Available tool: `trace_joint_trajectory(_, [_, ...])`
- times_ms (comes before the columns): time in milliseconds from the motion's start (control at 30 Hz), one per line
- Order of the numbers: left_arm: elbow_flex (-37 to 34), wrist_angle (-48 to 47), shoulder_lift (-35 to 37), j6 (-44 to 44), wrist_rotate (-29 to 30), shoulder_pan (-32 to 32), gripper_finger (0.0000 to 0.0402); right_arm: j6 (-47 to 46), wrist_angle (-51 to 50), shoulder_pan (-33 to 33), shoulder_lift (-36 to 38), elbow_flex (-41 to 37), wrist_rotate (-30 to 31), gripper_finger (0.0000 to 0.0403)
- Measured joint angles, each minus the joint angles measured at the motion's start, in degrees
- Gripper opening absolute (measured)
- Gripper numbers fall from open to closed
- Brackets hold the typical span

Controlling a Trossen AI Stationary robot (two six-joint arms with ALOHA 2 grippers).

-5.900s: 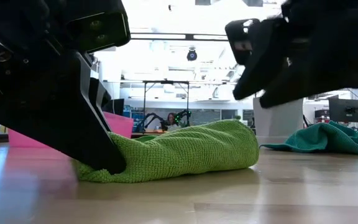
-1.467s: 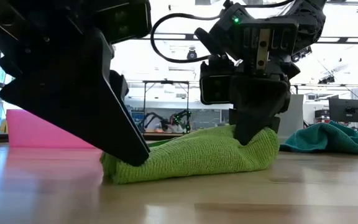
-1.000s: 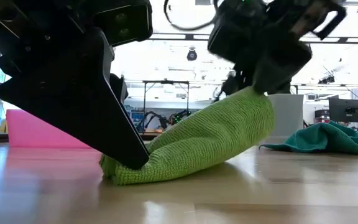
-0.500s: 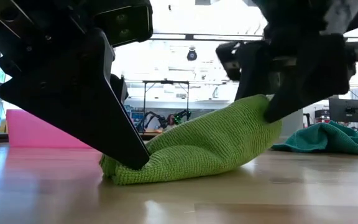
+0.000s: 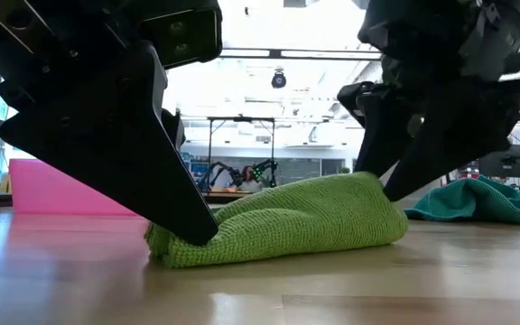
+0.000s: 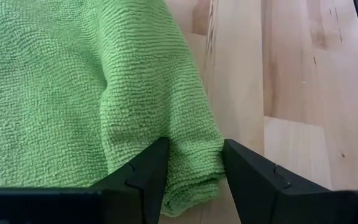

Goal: Roll microfiber towels into tight, uniform cylinder then place into a basket
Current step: Roll the green microfiber cloth

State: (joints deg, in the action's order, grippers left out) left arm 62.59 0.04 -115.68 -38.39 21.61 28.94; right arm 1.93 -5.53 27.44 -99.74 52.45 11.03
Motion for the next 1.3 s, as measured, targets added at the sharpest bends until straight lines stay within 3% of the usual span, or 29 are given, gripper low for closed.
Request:
trace_joint_trajectory(333, [0.0, 0.0, 0.0, 0.0, 0.0, -0.1, 0.0147, -0.3, -16.3, 3.0, 0.1, 11.2, 3.4, 0.0146])
trace_joint_trajectory(633, [0.0, 0.1, 0.0, 0.0, 0.0, -0.1, 0.0147, -6.7, -10.0, 3.1, -3.5, 11.4, 2.0, 0.0154])
trace_joint_trajectory(1000, [0.0, 0.2, 0.0, 0.0, 0.0, -0.1, 0.0147, -3.0, -7.8, 1.8, -11.1, 11.4, 2.4, 0.0231])
trace_joint_trajectory(1300, [0.0, 0.9, 0.0, -0.3, 0.0, -0.1, 0.0147, -3.9, -9.2, 0.2, -11.8, 11.6, 1.3, 0.0212])
